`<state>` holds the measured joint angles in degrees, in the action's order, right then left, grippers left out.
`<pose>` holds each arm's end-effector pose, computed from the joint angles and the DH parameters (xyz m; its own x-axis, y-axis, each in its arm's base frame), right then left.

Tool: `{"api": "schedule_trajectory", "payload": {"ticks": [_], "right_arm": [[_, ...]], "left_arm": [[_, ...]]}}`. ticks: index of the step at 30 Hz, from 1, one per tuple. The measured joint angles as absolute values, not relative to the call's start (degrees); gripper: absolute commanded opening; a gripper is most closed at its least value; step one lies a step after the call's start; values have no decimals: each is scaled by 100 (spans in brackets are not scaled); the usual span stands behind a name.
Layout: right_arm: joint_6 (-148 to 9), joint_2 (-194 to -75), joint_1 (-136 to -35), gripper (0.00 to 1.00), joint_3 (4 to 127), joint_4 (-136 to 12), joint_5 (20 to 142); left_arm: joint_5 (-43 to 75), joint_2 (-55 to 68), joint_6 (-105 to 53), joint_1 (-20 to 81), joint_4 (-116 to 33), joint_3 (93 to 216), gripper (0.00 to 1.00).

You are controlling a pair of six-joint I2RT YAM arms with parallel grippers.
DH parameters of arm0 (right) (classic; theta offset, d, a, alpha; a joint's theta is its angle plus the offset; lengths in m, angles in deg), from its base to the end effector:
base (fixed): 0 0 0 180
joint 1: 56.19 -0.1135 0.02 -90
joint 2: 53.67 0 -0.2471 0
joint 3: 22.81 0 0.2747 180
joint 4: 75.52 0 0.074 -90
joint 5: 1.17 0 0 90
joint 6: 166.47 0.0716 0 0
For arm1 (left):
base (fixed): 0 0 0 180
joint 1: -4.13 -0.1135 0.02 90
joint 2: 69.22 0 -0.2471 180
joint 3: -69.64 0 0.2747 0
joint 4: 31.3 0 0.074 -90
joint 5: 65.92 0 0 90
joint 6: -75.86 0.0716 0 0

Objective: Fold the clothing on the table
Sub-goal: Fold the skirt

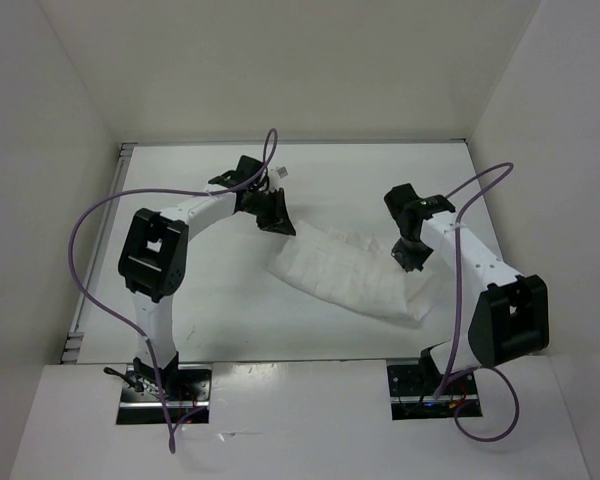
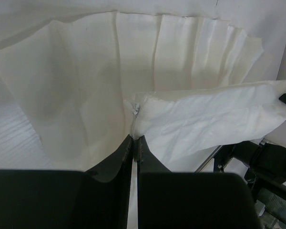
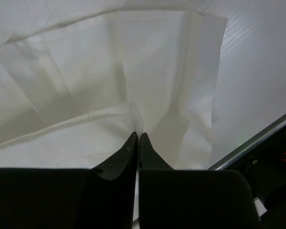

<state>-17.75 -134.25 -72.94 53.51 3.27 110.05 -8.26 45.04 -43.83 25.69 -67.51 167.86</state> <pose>0.2665 0.0531 0.1972 -0.6873 0.6251 -0.3699 0.6946 0.7145 -0.0831 0.4211 -0.2076 0.1565 -0.9435 -0.0772 -0.3223 0.1701 0.7220 -0.6707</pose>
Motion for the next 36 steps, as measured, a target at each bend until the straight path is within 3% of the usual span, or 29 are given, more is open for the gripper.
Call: {"api": "schedule_trajectory", "payload": {"ticks": [13, 15, 16, 18, 19, 21, 22, 23, 26, 28, 32, 33, 34, 36], "right_arm": [[-2140, -14211, -6789, 0, 5379, -613, 11160], [-2179, -14301, -6763, 0, 5287, -858, 11221], [-2192, -14332, -6759, 3, 5239, -978, 11254], [-2221, -14362, -6748, 18, 5183, -1199, 11313], [-2232, -14373, -6739, 20, 5183, -1286, 11365], [-2293, -14371, -6715, 26, 5183, -1417, 11523], [-2321, -14356, -6697, 33, 5183, -1459, 11590], [-2350, -14312, -6684, 43, 5183, -1501, 11636], [-2507, -13930, -6662, 54, 5178, -1634, 11697], [-2610, -13512, -6662, 60, 5191, -1638, 11684], [-2780, -12819, -6651, 60, 5460, -1516, 11475], [-2815, -12723, -6651, 60, 5552, -1483, 11356], [-2839, -12657, -6651, 60, 5618, -1452, 11236], [-2866, -12622, -6651, 60, 5655, -1396, 10913]], "left_arm": [[-719, 5131, -4392, 2571, -6788, 17271, 8], [-693, 5225, -4411, 2571, -6777, 17306, 12], [-675, 5267, -4420, 2574, -6762, 17315, 15], [-634, 5343, -4446, 2569, -6725, 17315, 22], [-610, 5374, -4455, 2569, -6690, 17315, 32], [-538, 5405, -4486, 2541, -6605, 17315, 40], [-509, 5405, -4553, 2512, -6563, 17315, 44], [-483, 5400, -4591, 2469, -6502, 17315, 55], [-354, 5302, -4711, 2294, -6351, 17306, 64], [-251, 5136, -4750, 2171, -6323, 17289, 64], [-483, 4718, -4582, 1966, -6462, 17400, 57], [-649, 4659, -4508, 1951, -6539, 17516, 51], [-798, 4627, -4387, 1955, -6637, 17682, 31], [-1051, 4587, -4186, 2056, -6703, 17932, 14]]}}
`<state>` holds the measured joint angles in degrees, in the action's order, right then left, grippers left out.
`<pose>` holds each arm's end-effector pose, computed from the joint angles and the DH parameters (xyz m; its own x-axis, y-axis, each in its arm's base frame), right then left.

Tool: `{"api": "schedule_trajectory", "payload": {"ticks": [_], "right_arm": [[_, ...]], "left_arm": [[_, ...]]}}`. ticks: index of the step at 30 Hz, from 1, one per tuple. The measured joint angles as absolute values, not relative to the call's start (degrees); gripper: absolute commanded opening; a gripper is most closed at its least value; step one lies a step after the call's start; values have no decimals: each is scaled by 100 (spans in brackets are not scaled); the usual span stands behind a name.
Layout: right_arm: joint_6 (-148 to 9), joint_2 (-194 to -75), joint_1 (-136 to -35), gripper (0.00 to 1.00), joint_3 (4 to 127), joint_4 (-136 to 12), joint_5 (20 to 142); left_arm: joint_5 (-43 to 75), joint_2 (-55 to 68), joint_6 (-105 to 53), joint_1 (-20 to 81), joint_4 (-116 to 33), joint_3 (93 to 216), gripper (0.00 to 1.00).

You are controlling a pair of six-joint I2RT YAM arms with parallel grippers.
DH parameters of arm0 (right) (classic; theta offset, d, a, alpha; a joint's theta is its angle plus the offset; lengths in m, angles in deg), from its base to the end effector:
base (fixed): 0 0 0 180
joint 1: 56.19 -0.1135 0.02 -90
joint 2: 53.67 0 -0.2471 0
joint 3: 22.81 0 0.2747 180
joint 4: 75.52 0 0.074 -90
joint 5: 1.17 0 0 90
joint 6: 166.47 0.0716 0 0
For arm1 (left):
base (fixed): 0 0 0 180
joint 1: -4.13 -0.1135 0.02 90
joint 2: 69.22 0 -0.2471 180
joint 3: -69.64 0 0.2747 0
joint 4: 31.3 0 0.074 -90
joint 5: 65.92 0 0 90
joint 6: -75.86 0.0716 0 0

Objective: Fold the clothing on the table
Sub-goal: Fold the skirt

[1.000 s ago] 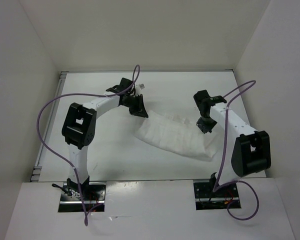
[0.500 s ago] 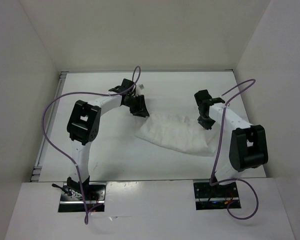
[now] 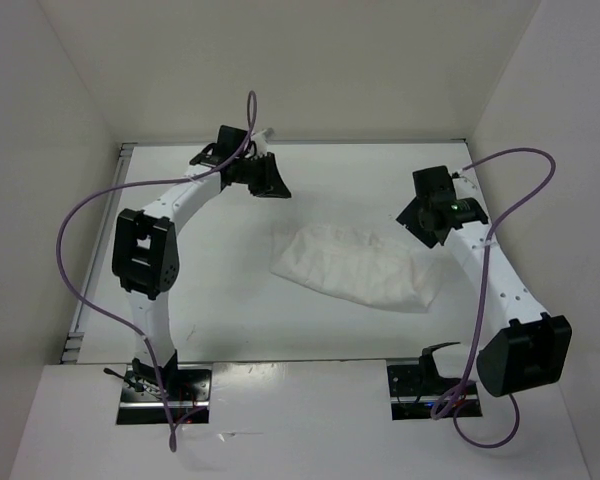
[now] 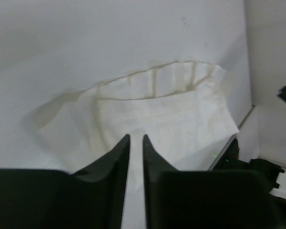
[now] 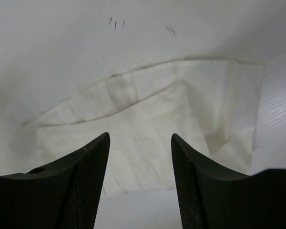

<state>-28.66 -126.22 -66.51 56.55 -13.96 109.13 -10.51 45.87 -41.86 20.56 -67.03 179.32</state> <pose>0.2997 0.0293 0.2665 -0.5181 0.6120 -0.5975 0.6147 0.7522 0.2373 0.4665 -0.1800 0.2239 -0.8577 -0.1463 -0.4929 0.2756 0.6785 -0.6809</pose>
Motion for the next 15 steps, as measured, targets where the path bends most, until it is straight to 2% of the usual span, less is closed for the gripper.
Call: {"api": "schedule_trajectory", "payload": {"ticks": [2, 8, 15], "right_arm": [[-2861, -12697, -6651, 60, 5624, -1356, 10530], [-2881, -13252, -6654, 58, 5298, -1376, 9516], [-2955, -14021, -6654, 58, 4706, -1393, 9029]], "left_arm": [[-1261, 4537, -4016, 2228, -6709, 17995, 0], [-1943, 4852, -3659, 2652, -7031, 18091, 0], [-1895, 5719, -3491, 2941, -7426, 18052, 0]]}}
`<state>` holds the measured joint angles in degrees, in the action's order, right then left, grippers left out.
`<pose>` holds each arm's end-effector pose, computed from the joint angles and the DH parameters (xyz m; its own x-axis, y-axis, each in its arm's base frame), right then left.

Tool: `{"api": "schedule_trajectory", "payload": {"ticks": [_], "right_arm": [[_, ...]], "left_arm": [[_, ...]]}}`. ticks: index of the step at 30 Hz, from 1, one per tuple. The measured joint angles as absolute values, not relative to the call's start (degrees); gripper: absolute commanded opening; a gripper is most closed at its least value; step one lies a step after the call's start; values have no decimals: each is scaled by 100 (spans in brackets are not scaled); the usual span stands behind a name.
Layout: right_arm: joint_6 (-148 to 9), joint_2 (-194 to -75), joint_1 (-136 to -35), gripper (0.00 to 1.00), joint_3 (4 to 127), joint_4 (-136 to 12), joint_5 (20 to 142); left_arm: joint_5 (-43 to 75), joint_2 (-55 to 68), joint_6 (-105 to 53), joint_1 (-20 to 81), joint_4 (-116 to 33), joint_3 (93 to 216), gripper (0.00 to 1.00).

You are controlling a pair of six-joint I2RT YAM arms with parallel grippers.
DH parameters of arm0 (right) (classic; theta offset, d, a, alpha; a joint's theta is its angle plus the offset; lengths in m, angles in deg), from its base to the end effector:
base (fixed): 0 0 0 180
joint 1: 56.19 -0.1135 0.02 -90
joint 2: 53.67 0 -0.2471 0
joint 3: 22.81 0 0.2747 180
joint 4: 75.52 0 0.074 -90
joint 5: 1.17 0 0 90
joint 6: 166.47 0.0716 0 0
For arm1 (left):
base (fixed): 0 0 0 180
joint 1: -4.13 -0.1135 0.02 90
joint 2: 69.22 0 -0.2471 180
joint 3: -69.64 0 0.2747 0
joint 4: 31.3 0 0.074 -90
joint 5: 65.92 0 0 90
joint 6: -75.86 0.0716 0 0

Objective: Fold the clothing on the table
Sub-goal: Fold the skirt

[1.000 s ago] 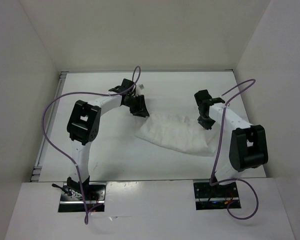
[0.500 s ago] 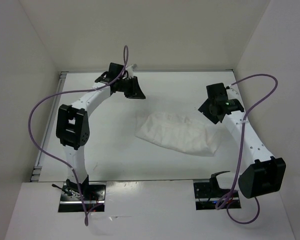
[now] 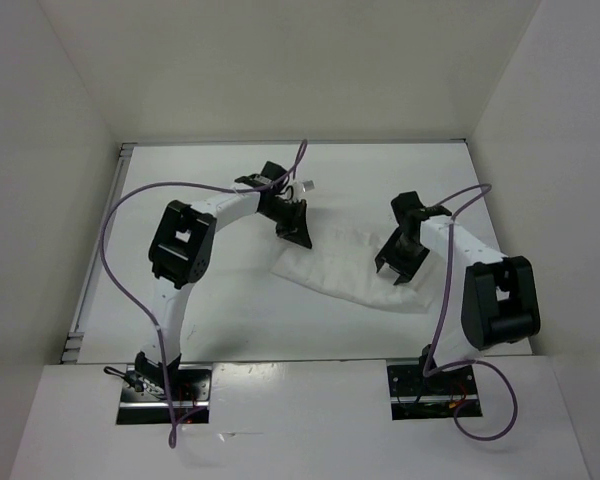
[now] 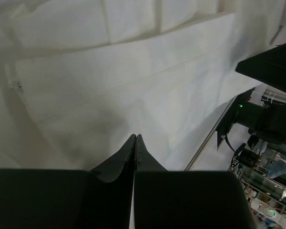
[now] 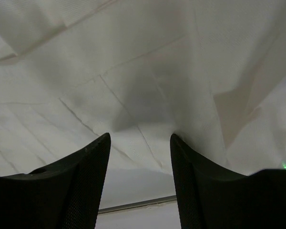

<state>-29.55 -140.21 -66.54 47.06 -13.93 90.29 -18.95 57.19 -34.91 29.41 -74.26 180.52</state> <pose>0.2933 0.0517 0.1388 -0.7853 0.5988 -0.1572 0.5843 0.8008 0.1316 0.4289 -0.2566 0.1311 -0.9459 0.1600 -0.2824 0.3200 0.6047 -0.7293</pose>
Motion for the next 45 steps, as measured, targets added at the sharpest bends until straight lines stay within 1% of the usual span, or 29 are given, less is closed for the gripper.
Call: {"api": "schedule_trajectory", "payload": {"ticks": [4, 8, 11, 16, 19, 22, 24, 26, 32, 37, 38, 39, 41, 42, 44, 45], "right_arm": [[-2953, -14301, -6673, 58, 4562, -1402, 8965], [-2953, -14872, -6763, 58, 4610, -1579, 9029], [-3019, -15370, -6914, 58, 4986, -1527, 9092], [-3176, -15864, -7242, 58, 5650, -1717, 8996], [-3349, -16093, -7434, 58, 6022, -2082, 8893], [-3569, -16279, -7550, 60, 6321, -2578, 8836], [-3725, -16288, -7585, 63, 6385, -2838, 8867], [-3869, -16214, -7585, 63, 6387, -2950, 8954], [-4199, -15947, -7554, 63, 6507, -2867, 9392], [-4315, -15514, -7423, 64, 6509, -2661, 9593], [-4326, -15381, -7355, 61, 6509, -2646, 9606], [-4339, -15280, -7283, 55, 6509, -2648, 9606], [-4356, -15097, -7086, 45, 6509, -2659, 9538], [-4354, -15051, -6940, 34, 6509, -2670, 9490], [-4367, -15040, -6689, 22, 6509, -2700, 9387], [-4345, -15068, -6553, 13, 6505, -2705, 9298]], "left_arm": [[-1781, 6102, -3496, 2950, -7518, 17752, 0], [-2140, 6191, -3699, 2836, -7405, 17470, 0], [-2463, 6104, -4018, 2654, -7066, 17049, 0], [-2828, 5663, -4634, 1887, -6600, 15894, 0], [-2734, 5431, -4807, 1391, -6587, 15490, 0], [-2564, 5333, -4925, 1065, -6615, 15431, 0], [-2420, 5313, -4936, 996, -6650, 15510, 0], [-2247, 5313, -4938, 989, -6675, 15667, 0], [-1659, 5313, -4934, 965, -6594, 16089, 0], [-1475, 5300, -4934, 952, -6572, 16185, 0], [-1460, 5280, -4932, 952, -6581, 16192, 1], [-1443, 5254, -4916, 956, -6613, 16222, 1], [-1362, 5193, -4857, 1009, -6801, 16413, 1], [-1322, 5140, -4816, 1037, -6913, 16570, 1], [-1257, 5042, -4604, 1168, -7171, 17042, 1], [-1228, 4994, -4490, 1262, -7273, 17309, 1]]}}
